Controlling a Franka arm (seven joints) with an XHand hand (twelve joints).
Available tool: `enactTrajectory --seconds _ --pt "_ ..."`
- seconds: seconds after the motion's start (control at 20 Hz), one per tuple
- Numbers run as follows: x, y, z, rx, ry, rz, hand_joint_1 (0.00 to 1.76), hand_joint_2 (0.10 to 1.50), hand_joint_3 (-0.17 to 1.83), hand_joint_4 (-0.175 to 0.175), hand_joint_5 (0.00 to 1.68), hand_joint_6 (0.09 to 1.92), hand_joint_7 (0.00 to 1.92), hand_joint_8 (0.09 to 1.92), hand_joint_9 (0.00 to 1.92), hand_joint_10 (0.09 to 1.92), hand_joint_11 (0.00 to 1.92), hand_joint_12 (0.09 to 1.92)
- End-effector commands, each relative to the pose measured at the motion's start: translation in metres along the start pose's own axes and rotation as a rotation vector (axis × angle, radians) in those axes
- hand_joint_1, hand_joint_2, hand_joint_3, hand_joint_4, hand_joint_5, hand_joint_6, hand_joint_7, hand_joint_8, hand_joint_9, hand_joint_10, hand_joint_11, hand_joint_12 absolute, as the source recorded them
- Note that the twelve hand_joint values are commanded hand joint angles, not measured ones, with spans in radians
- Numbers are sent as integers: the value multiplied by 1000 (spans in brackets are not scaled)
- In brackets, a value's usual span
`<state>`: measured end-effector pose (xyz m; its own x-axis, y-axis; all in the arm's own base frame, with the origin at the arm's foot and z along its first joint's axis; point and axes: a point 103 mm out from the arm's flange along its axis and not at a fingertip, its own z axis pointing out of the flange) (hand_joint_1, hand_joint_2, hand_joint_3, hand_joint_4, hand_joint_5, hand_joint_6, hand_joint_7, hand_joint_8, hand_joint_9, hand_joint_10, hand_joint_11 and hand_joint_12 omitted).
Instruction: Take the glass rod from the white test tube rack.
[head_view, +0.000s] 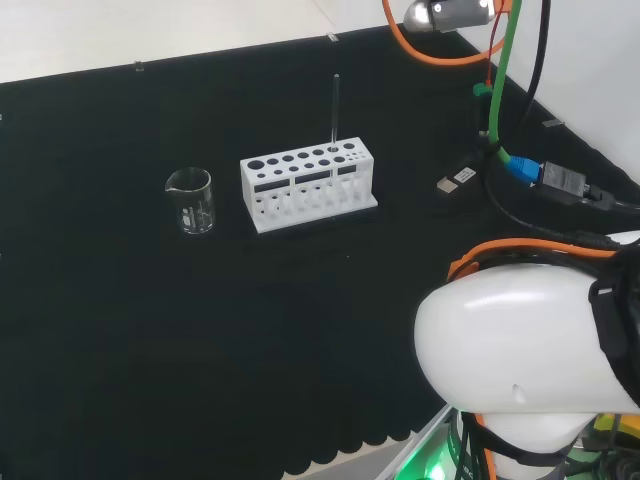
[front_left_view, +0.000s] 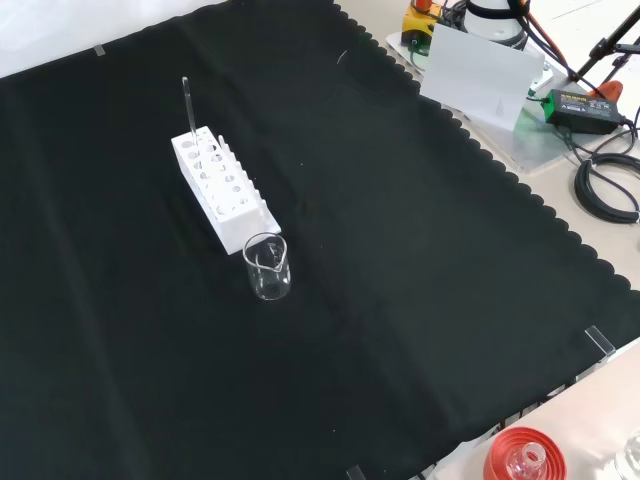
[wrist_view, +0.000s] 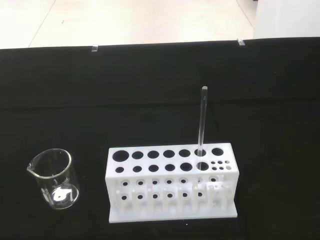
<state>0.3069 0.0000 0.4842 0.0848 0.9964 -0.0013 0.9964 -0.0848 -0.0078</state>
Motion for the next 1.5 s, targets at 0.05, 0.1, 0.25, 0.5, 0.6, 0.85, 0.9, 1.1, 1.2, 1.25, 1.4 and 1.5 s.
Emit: enactTrajectory --seconds 0.05,0.1,0.25,0.5,0.6,0.85,0.9,1.1,1.2,1.25,1.4,1.5 --pt "0 0 0 -5 -6 -1 581 703 558 58 0 87 0 87 0 133 0 334" --pt "0 0 0 -5 -6 -2 575 739 493 58 0 87 0 87 0 109 0 252" --pt "1 0 1 -3 -6 -3 569 782 417 59 0 87 0 87 0 87 0 167" --pt "1 1 2 -3 -5 -2 566 800 386 57 0 87 0 87 0 102 0 153" --pt "1 1 2 -5 -6 -2 565 807 374 57 0 87 5 87 0 121 0 167" --pt "-3 2 3 -7 0 -2 565 829 325 55 11 87 31 87 3 264 0 511" --pt "-6 2 3 -9 5 -2 565 832 317 56 14 87 39 87 2 332 0 640" --pt "-14 2 3 -6 -10 -1 557 837 302 54 45 87 91 87 9 681 0 1166" --pt "-15 5 3 2 -8 -2 553 835 303 52 62 87 118 94 29 790 0 1306" --pt "-15 7 4 7 -11 -1 552 834 304 52 67 87 126 105 37 817 0 1338" --pt "-16 12 4 11 -10 -7 547 831 307 51 75 87 137 134 55 851 0 1385" --pt "-16 13 5 8 -9 -10 545 829 312 51 80 87 129 172 62 861 0 1397"
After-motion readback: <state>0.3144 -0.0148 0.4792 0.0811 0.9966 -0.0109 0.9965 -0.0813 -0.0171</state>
